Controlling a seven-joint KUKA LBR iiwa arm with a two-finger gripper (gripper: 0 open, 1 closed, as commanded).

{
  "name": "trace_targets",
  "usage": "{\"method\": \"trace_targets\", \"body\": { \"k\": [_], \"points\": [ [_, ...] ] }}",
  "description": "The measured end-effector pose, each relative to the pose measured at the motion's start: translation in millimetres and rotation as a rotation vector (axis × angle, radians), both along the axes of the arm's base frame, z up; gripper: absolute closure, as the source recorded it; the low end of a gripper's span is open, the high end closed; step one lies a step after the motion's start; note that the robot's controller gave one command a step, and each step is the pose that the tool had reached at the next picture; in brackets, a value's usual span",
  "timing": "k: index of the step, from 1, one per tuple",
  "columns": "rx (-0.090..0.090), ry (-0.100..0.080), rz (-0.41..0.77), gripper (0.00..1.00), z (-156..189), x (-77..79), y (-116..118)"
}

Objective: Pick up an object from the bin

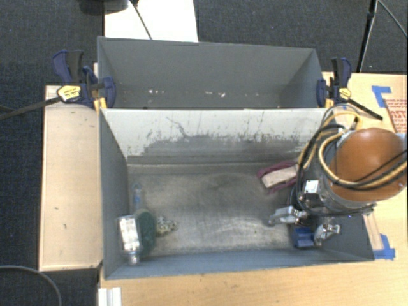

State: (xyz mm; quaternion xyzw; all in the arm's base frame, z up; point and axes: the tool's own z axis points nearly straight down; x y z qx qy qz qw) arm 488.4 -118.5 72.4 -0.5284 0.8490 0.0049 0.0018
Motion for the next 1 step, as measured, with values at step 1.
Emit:
{"method": "trace_targets", "body": {
  "k": [1],
  "points": [
    [-0.009,0.001,-0.010,1.00,0.1,-0.8,-7.1]
  ]
}}
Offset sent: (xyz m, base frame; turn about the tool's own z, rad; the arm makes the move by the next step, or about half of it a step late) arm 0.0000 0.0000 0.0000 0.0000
